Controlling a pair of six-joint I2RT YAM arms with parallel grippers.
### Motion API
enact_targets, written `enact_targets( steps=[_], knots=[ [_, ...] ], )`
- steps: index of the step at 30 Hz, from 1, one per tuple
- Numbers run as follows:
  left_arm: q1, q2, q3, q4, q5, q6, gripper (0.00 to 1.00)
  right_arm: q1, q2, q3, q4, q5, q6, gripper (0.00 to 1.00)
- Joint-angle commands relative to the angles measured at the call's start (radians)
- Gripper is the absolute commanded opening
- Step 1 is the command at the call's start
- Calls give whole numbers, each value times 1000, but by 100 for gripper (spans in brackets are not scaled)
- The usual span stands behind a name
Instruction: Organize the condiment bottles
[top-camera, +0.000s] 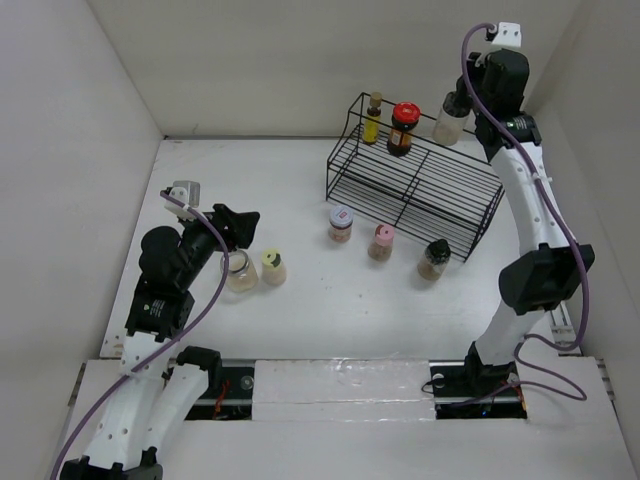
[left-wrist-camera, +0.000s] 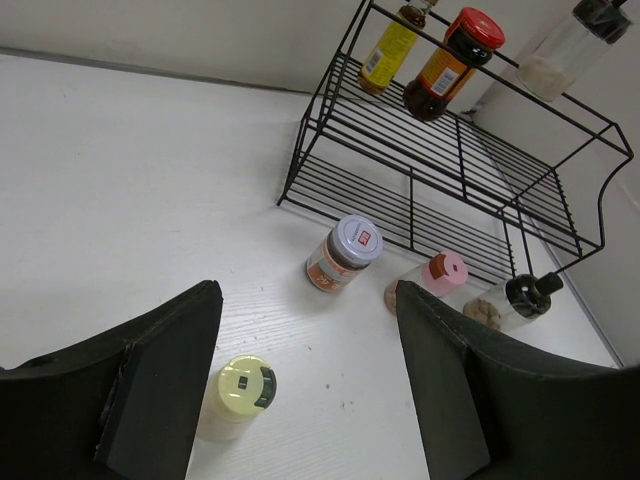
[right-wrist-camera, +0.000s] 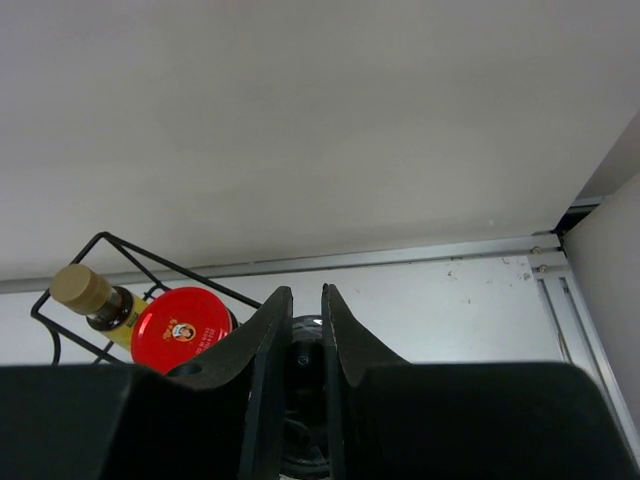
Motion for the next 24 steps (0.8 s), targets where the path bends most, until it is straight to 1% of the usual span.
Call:
enact_targets(
  steps=[1,5,11,15,18,21,24],
  knots=[
    [6,-1,8,33,11,-2,66,-11,-26,6,129,7,-17,8],
    [6,-1,8,33,11,-2,66,-11,-26,-45,158,7,-17,8],
    [6,-1,8,33,11,-2,66,-11,14,-79,167,-13,3,8],
    [6,-1,8,33,11,-2,66,9,23,-115,179,-13,12,8],
    [6,-1,8,33,11,-2,66,9,23,-144,190,-13,13,9],
    [6,-1,8,33,11,-2,66,18,23,-180,200,-13,22,13],
    [6,-10,8,33,11,-2,66,18,23,-204,201,-13,22,13]
  ],
)
